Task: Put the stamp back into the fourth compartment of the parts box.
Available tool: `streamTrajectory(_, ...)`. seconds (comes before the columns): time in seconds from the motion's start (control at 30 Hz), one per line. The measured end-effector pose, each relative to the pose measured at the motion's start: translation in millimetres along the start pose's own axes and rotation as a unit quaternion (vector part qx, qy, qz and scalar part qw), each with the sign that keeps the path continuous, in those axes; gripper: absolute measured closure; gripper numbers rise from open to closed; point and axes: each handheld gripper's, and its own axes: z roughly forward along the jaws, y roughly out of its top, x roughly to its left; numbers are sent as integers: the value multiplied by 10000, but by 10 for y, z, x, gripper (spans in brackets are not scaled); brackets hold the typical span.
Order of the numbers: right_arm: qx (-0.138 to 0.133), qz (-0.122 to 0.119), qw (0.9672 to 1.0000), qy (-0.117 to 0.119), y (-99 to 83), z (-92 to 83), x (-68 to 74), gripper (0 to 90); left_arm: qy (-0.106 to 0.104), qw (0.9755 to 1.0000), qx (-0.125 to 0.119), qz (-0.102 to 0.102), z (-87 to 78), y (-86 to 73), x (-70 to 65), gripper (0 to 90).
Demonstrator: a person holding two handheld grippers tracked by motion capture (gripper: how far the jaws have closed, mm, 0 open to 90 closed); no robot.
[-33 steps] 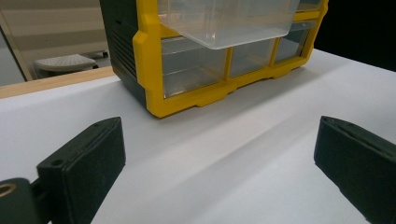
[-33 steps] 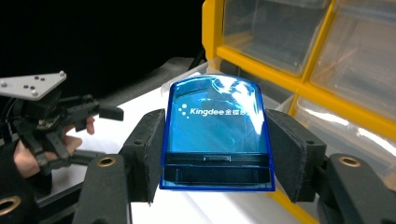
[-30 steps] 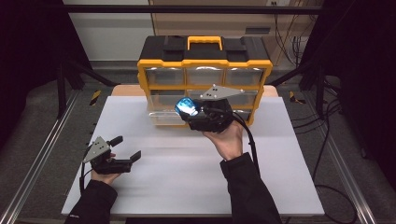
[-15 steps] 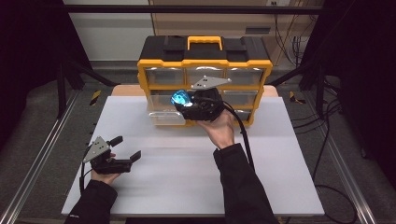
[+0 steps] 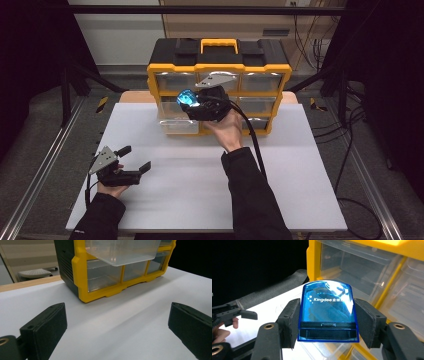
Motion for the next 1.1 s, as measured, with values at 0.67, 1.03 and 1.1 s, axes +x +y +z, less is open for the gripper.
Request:
streamTrajectory(0.67, 224, 48, 9997, -30, -27, 365, -58, 412, -8, 10000, 5, 7, 1, -2, 2, 17)
streamTrajectory(1.03, 396, 104, 9992, 20, -77, 453, -50, 412, -7, 10000, 5, 8, 4, -3, 1, 17)
streamTrajectory(1.1, 384, 78, 9992, 46, -82, 455, -47, 412, -10, 10000, 5, 8, 4, -3, 1, 17)
